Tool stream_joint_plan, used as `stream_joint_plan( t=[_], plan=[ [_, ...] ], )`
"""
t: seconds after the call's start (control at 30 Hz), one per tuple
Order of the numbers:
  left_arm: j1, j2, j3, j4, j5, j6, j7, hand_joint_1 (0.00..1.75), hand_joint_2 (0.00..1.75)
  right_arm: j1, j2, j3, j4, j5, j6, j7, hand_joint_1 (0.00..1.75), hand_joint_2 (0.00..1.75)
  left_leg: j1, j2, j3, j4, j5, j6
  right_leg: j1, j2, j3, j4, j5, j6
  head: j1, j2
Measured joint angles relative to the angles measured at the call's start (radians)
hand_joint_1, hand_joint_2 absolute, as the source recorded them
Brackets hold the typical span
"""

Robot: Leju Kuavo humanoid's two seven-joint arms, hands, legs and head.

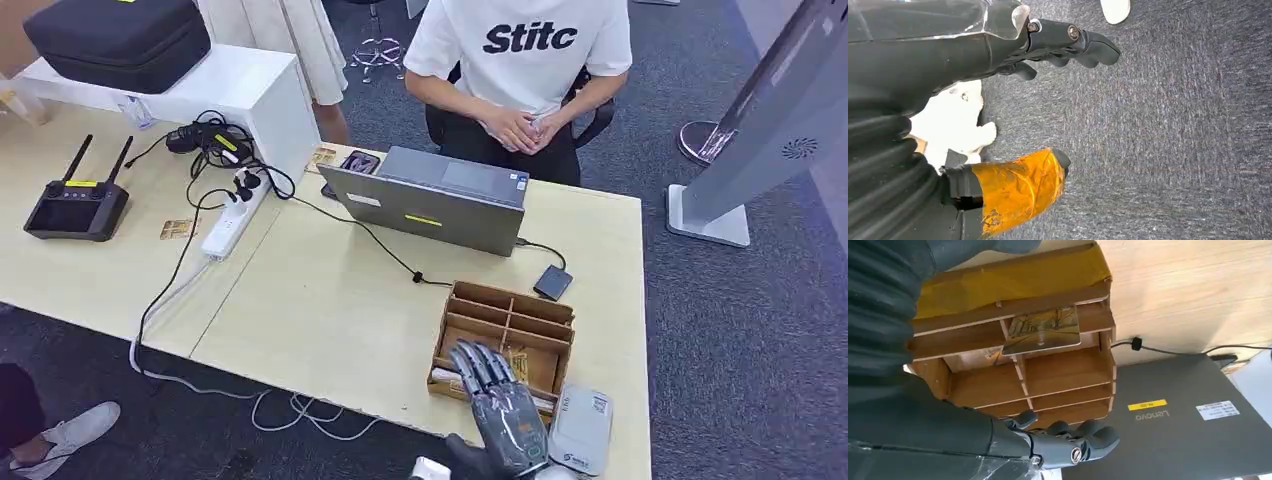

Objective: Pass the card to the sensor for recognition and then transmit it.

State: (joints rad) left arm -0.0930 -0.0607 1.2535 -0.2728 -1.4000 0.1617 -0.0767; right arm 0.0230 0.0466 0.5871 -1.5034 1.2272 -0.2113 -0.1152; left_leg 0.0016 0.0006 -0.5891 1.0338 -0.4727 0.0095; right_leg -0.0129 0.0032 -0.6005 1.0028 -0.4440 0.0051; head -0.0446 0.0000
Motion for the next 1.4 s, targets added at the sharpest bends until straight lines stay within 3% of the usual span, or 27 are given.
stream_joint_plan(
  t=[0.8,0.83,0.87,0.9,0.93,1.0,1.03,1.4],
  plan=[
    [-0.001,0.0,0.0,0.0,0.008,0.003,0.0,0.0,1.75,-0.009,0.035,-0.044,0.041,0.113,-0.027,0.071,0.0,1.75,0.0,0.0,0.0,0.0,0.0,0.0,0.0,0.0,0.0,0.0,0.0,0.0,0.0,0.0],
    [-0.001,0.0,0.0,0.0,0.008,0.003,0.0,0.0,1.75,-0.011,0.037,-0.045,0.045,0.113,-0.026,0.071,0.28,1.75,0.0,0.0,0.0,0.0,0.0,0.0,0.0,0.0,0.0,0.0,0.0,0.0,0.0,0.0],
    [-0.001,0.0,0.0,0.0,0.008,0.003,0.0,0.0,1.75,-0.013,0.039,-0.046,0.05,0.113,-0.026,0.071,0.28,1.75,0.0,0.0,0.0,0.0,0.0,0.0,0.0,0.0,0.0,0.0,0.0,0.0,0.0,0.0],
    [-0.002,0.0,0.0,0.0,0.008,0.003,0.0,0.0,1.75,-0.016,0.04,-0.047,0.055,0.113,-0.025,0.071,1.43,1.75,0.0,0.0,0.0,0.0,0.0,0.0,0.0,0.0,0.0,0.0,0.0,0.0,0.0,0.0],
    [-0.002,0.0,0.0,0.0,0.007,0.003,0.0,0.0,1.75,-0.02,0.041,-0.048,0.059,0.113,-0.024,0.071,1.54,1.75,0.0,0.0,0.0,0.0,0.0,0.0,0.0,0.0,0.0,0.0,0.0,0.0,0.0,0.0],
    [-0.002,0.0,0.0,0.0,0.007,0.003,0.0,0.0,1.75,-0.028,0.044,-0.05,0.072,0.114,-0.022,0.071,1.59,1.75,0.0,0.0,0.0,0.0,0.0,0.0,0.0,0.0,0.0,0.0,0.0,0.0,0.0,0.0],
    [-0.002,0.0,0.0,0.0,0.006,0.003,0.0,0.0,1.75,-0.034,0.046,-0.05,0.078,0.114,-0.021,0.071,1.75,1.75,0.0,0.0,0.0,0.0,0.0,0.0,0.0,0.0,0.0,0.0,0.0,0.0,0.0,0.0],
    [-0.003,0.0,0.0,0.0,0.006,0.003,0.0,0.0,1.75,-0.058,0.056,-0.051,0.123,0.114,-0.018,0.071,1.75,1.75,0.0,0.0,0.0,0.0,0.0,0.0,0.0,0.0,0.0,0.0,0.0,0.0,0.0,0.0]
  ],
)
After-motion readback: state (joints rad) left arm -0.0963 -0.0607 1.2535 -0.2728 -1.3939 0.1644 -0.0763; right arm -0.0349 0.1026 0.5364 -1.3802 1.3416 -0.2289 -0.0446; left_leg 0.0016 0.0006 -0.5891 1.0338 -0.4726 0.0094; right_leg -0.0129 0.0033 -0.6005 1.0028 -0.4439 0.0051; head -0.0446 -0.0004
